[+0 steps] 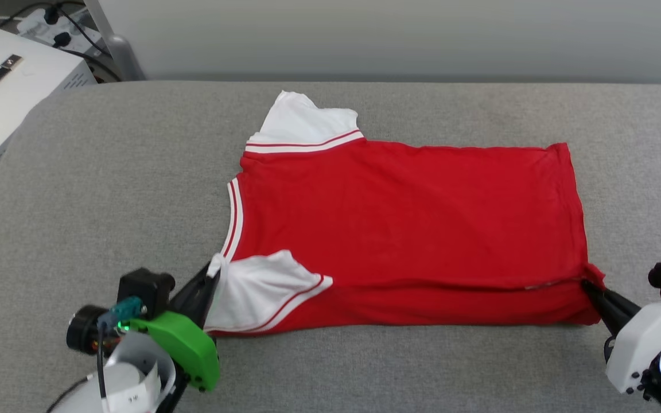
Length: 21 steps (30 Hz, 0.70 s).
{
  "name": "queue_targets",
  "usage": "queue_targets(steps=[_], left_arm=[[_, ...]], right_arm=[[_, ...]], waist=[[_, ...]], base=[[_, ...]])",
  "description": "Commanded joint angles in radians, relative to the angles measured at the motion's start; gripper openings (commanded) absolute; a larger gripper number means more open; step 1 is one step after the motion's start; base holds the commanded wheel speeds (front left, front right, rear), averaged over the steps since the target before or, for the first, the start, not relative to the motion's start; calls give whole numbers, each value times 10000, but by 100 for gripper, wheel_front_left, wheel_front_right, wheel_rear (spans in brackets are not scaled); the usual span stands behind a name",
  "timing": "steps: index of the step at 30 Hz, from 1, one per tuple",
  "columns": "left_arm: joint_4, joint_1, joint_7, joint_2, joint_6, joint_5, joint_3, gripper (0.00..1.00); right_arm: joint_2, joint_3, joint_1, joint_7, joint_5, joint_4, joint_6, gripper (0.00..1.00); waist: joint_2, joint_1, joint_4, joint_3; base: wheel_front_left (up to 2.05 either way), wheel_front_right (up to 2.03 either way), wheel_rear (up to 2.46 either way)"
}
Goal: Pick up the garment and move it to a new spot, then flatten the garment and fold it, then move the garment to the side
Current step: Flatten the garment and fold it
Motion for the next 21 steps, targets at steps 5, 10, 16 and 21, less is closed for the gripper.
queue_targets(steps=[5, 10, 16, 21], left_arm=[[1004, -1556, 105, -212, -552, 263, 47, 0], [2340, -2560, 13, -579, -1064, 363, -40, 0], [4061, -3236, -328, -1101, -1660, 373, -208, 0], [5420, -3428, -581, -1485, -2087, 312, -387, 0]], right_arm=[[-28, 55, -1037, 333, -4, 216, -7, 0], [-78, 289, -1871, 378, 157, 918, -7, 0], [-99, 725, -2501, 227, 217, 1763, -7, 0], [-80, 1262, -2727, 59, 357, 2267, -7, 0]], waist=[[52, 1, -211, 1099], [52, 1, -268, 1623], [52, 1, -291, 2061], [52, 1, -312, 2170]], base=[[0, 0, 0], [0, 0, 0], [0, 0, 0], [0, 0, 0]])
